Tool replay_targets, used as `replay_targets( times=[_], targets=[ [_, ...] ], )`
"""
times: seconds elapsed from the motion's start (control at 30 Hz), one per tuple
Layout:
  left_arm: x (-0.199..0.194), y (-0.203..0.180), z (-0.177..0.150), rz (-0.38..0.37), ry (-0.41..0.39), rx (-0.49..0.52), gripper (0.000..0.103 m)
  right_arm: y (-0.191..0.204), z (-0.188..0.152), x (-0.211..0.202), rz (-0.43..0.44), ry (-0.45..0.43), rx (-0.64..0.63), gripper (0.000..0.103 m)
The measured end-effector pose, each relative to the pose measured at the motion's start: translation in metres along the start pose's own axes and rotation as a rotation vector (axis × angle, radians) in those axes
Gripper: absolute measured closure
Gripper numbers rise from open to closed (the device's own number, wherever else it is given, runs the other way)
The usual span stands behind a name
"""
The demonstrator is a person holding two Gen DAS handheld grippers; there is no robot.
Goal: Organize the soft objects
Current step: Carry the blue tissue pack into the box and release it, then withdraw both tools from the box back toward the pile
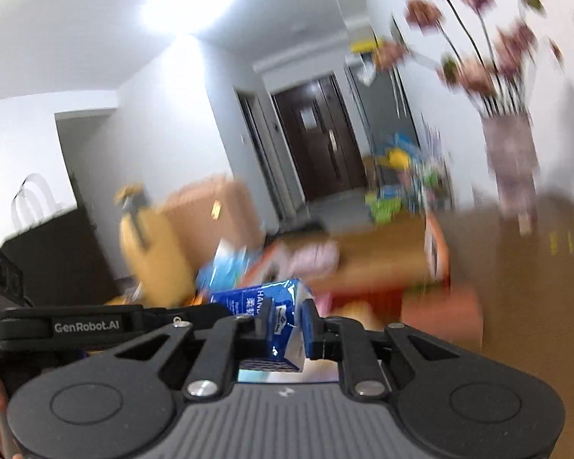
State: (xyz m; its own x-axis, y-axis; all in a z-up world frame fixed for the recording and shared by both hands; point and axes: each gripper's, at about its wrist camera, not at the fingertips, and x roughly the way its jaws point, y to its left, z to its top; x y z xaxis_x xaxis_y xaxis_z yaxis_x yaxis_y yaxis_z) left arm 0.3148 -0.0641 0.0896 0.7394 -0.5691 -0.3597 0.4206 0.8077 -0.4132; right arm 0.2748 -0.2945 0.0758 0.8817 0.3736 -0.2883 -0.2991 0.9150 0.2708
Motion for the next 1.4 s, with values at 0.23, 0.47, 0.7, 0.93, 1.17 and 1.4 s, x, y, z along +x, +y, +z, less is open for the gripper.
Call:
replay_targets(
  times=[0.23, 0.47, 0.7, 0.93, 1.17, 1.4],
  targets=[
    [0.199, 0.059, 0.100, 0.031, 0.146, -0.105, 0.086, -0.101, 0.091, 0.184, -0.098, 0.167, 0.090, 0.090],
    [0.334, 0.099, 0.091, 0.177, 0.301, -0.118, 0.088, -0.161, 0.069, 0.311, -0.267, 0.368, 0.082, 0.094],
    [0.332, 0.105, 0.088, 0.206, 0.312, -0.053, 0.080, -0.145, 0.069, 0.325, -0.369, 0.381, -0.054, 0.088],
    [0.215, 0.082, 0.130, 0.356, 0.184, 0.120, 0.068, -0.106, 0.116, 0.243, -0.339, 0.300, -0.146, 0.084],
    [0.063, 0.048, 0.135, 0.535, -0.070, 0.316, 0.019, -0.063, 0.130, 0.129, -0.305, 0.123, -0.264, 0.025],
    [-0.010, 0.019, 0.117, 0.549, -0.215, 0.373, 0.007, -0.026, 0.119, 0.069, -0.270, 0.042, -0.287, 0.023]
  ],
)
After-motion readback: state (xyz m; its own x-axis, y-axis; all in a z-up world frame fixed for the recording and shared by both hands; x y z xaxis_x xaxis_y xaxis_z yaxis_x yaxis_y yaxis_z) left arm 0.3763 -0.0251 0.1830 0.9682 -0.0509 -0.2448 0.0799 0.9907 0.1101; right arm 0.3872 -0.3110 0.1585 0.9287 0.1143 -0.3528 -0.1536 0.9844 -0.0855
